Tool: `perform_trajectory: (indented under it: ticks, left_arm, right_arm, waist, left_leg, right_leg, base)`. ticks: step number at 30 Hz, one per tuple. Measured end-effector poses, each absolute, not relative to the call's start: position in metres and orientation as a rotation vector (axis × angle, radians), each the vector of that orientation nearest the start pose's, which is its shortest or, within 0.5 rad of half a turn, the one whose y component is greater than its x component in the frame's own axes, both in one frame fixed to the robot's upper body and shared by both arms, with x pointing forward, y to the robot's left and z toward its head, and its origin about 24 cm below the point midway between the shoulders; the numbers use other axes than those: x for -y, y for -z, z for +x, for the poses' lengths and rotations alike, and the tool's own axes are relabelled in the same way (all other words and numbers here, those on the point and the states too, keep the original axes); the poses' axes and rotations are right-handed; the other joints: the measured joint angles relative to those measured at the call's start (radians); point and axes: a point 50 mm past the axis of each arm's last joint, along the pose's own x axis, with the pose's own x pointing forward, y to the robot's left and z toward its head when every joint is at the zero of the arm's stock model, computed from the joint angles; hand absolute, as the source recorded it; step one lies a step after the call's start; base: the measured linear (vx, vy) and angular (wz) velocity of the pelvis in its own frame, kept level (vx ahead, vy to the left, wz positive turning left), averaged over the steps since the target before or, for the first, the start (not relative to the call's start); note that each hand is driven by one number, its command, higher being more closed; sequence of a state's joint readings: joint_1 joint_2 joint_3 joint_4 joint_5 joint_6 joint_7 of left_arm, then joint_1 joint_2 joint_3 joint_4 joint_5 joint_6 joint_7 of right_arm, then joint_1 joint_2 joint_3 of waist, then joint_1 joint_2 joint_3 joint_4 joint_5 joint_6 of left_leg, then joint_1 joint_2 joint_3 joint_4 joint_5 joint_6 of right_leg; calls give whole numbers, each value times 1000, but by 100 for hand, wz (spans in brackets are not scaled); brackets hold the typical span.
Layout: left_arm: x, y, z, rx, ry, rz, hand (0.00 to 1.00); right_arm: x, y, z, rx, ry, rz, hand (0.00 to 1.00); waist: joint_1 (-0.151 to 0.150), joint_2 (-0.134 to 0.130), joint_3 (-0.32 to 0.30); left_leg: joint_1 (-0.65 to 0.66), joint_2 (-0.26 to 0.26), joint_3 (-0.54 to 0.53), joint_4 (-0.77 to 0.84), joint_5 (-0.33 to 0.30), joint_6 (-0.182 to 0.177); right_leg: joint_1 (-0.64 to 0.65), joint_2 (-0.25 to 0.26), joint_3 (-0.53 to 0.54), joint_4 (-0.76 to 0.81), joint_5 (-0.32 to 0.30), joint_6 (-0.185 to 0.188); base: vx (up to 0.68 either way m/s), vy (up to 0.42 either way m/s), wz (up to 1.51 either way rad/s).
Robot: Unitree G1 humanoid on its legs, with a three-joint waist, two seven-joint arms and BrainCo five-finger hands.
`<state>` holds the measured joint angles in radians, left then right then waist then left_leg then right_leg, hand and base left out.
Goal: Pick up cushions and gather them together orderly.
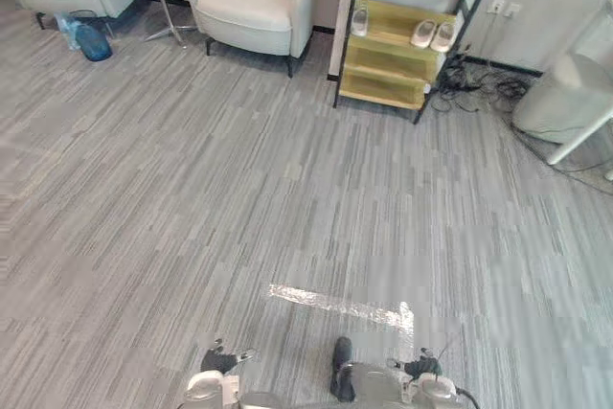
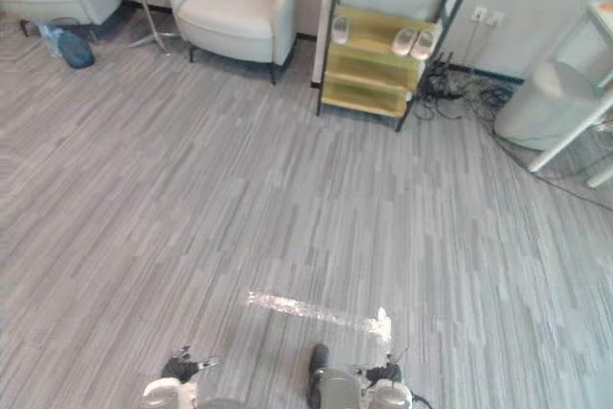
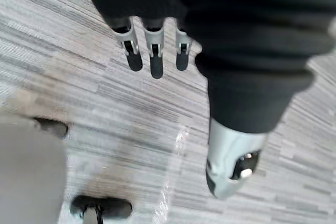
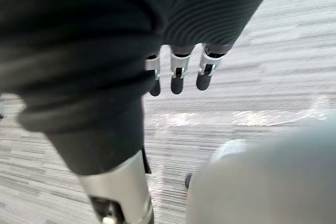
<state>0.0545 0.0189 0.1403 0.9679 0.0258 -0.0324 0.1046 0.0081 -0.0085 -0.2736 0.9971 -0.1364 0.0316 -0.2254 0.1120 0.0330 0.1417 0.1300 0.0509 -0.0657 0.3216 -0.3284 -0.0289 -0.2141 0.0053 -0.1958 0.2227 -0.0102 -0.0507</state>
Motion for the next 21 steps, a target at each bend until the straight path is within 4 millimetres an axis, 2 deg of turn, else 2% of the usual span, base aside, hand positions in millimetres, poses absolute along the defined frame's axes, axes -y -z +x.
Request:
perform_trajectory:
  ticks: [1, 2, 3, 4, 5, 6, 8, 9, 10, 11, 12, 19, 21]
  left_arm:
    - [-179, 152, 123, -990, -234, 13, 0]
    - [-178, 149, 128, -969, -238, 1, 0]
    - [-179, 148, 130, -964, -242, -2, 0]
    - [-179, 147, 132, -953, -242, 1, 0]
    - [-180, 145, 135, -933, -239, 10, 0]
    - [-180, 144, 137, -926, -233, 13, 0]
    - [-177, 142, 140, -914, -208, 24, 0]
    - [-174, 143, 140, -919, -195, 21, 0]
    - [-172, 144, 140, -923, -190, 18, 0]
    - [-173, 145, 140, -931, -186, 28, 0]
    - [-174, 144, 140, -930, -184, 34, 0]
    - [-175, 146, 140, -948, -176, 50, 0]
    - [-180, 145, 140, -950, -175, 62, 0]
  right_arm:
    - [199, 151, 125, -1040, 394, -111, 0]
    - [198, 150, 125, -1039, 397, -113, 0]
    - [199, 150, 126, -1036, 404, -110, 0]
    - [197, 149, 130, -1028, 411, -98, 0]
    - [195, 150, 128, -1040, 418, -88, 0]
    - [194, 150, 130, -1036, 420, -88, 0]
    - [195, 147, 137, -1018, 425, -89, 0]
    - [198, 147, 138, -1015, 443, -88, 0]
    - [200, 147, 136, -1020, 457, -81, 0]
    - [193, 150, 131, -1038, 459, -53, 0]
    - [191, 151, 127, -1049, 466, -43, 0]
    - [181, 155, 118, -1083, 467, -20, 0]
    - [192, 155, 114, -1092, 526, 20, 0]
  waist:
    - [0, 6, 0]
    - [0, 17, 5]
    - [1, 22, 9]
    - [10, 20, 22]
    - [23, 14, 28]
    - [27, 12, 29]
    - [38, 12, 29]
    - [39, 36, 21]
    - [41, 34, 21]
    - [46, 15, 17]
    - [46, 9, 18]
    - [46, -22, 3]
    - [46, -30, -3]
  left_leg:
    - [-29, 7, -5, 64, -1, -2]
    - [-136, 25, -1, 311, 22, -23]
    - [-175, 37, 4, 406, 50, -20]
    - [-236, 65, 37, 543, 33, -5]
    - [-279, 68, 57, 543, -16, -8]
    - [-299, 61, 57, 508, -32, -9]
    - [-346, 36, 39, 318, -40, -19]
    - [-358, 29, -6, 123, 93, -38]
    - [-341, 22, 3, 113, 113, -30]
    - [-307, -8, 17, 59, 128, -13]
    - [-297, -14, 28, 47, 129, -10]
    - [-215, -64, 35, -41, 145, 12]
    - [-204, -69, 36, -72, 158, 14]
  right_leg:
    - [15, 6, -15, -11, -9, -9]
    - [75, 21, -46, -45, -36, -12]
    - [97, 27, -53, -53, -45, -15]
    - [147, 33, -59, -59, -64, -26]
    - [188, 30, -60, -78, -68, -32]
    - [205, 26, -59, -92, -67, -31]
    - [221, 9, -43, -110, -71, -18]
    - [225, 10, -29, -111, -79, 17]
    - [234, 8, -18, -113, -85, 32]
    - [248, -21, -7, -126, -87, 49]
    - [252, -33, -7, -125, -94, 58]
    - [301, -82, -12, -148, -105, 82]
    - [302, -86, -11, -158, -102, 86]
  base:
    - [362, -177, 62]
    - [257, -129, 60]
    - [306, -121, 53]
    - [334, -77, 21]
    - [315, -48, 8]
    - [290, 1, -6]
    - [203, 104, -21]
    - [153, 127, -26]
    - [254, 164, -14]
    - [179, 84, -2]
    - [249, 120, 1]
    - [129, 37, 3]
    - [51, -18, 0]
